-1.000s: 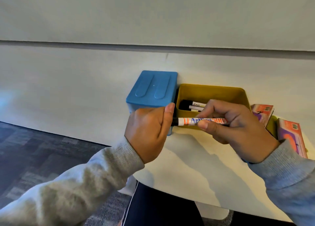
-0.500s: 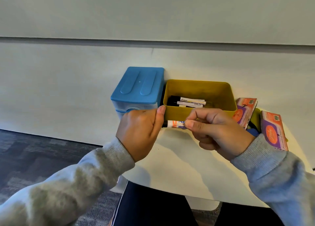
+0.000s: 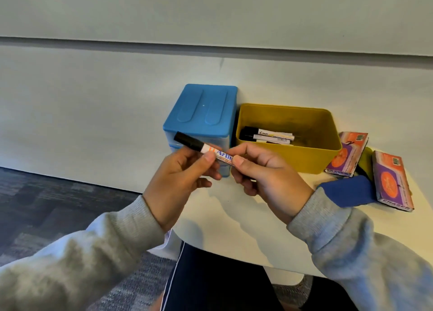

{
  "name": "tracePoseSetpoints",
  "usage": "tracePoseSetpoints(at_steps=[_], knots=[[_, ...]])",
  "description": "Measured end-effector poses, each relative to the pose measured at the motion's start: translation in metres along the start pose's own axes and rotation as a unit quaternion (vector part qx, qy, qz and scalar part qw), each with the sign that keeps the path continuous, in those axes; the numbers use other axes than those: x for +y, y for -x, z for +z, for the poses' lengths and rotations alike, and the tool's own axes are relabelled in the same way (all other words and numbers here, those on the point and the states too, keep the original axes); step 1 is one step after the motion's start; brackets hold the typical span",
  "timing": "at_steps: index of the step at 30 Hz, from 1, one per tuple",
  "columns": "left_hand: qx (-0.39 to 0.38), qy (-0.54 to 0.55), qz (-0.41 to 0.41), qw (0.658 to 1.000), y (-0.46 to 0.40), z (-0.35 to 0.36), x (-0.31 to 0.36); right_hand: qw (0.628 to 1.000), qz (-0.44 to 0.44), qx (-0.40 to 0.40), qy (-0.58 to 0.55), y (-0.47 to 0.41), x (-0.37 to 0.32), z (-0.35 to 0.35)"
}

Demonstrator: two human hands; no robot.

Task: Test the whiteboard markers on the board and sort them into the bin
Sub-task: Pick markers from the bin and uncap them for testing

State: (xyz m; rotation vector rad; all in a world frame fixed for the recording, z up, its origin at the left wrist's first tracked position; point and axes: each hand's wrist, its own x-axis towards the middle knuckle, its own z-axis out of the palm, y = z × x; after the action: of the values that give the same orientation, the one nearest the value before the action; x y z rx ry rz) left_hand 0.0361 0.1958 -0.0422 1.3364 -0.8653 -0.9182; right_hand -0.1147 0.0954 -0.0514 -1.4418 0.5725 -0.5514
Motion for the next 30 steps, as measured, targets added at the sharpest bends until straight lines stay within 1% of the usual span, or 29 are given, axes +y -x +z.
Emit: tracePoseSetpoints(at_steps=[4,6,7,8,10,12,13,15,17,20,26,28,30], knots=[[0.080,-0.024,0.012,0.996,-0.001,-0.042,-0.010,0.992,-0.048,-0.034,0.115,-0.018,0.014,0.035],[0.130,-0.048,0.036,0.990,-0.006,-0.068,-0.023,0.978,-0.069,-0.048,0.193,-0.030,0.033,0.053],[0.147,-0.062,0.042,0.986,-0.011,-0.080,-0.031,0.965,-0.077,-0.057,0.245,-0.033,0.044,0.058],[0.168,-0.076,0.038,0.982,-0.014,-0.096,-0.041,0.944,-0.092,-0.072,0.309,-0.038,0.057,0.065],[0.218,-0.097,-0.005,0.971,-0.024,-0.123,-0.064,0.884,-0.142,-0.104,0.434,-0.042,0.080,0.071],[0.256,-0.109,-0.089,0.956,-0.031,-0.147,-0.091,0.832,-0.175,-0.119,0.512,-0.042,0.097,0.073],[0.257,-0.122,-0.144,0.948,-0.035,-0.160,-0.112,0.818,-0.180,-0.118,0.533,-0.041,0.103,0.072],[0.217,-0.187,-0.228,0.930,-0.041,-0.184,-0.154,0.804,-0.179,-0.113,0.555,-0.040,0.108,0.070],[0.163,-0.273,-0.282,0.905,-0.048,-0.203,-0.190,0.800,-0.177,-0.111,0.562,-0.039,0.108,0.070],[0.117,-0.315,-0.337,0.879,-0.060,-0.204,-0.223,0.802,-0.167,-0.113,0.563,-0.041,0.108,0.070],[0.049,-0.419,-0.374,0.826,-0.079,-0.200,-0.286,0.799,-0.178,-0.110,0.564,-0.042,0.110,0.069],[0.041,-0.452,-0.376,0.808,-0.080,-0.191,-0.285,0.797,-0.176,-0.114,0.567,-0.043,0.110,0.069],[0.010,-0.490,-0.388,0.781,-0.076,-0.186,-0.289,0.798,-0.172,-0.115,0.566,-0.043,0.109,0.069]])
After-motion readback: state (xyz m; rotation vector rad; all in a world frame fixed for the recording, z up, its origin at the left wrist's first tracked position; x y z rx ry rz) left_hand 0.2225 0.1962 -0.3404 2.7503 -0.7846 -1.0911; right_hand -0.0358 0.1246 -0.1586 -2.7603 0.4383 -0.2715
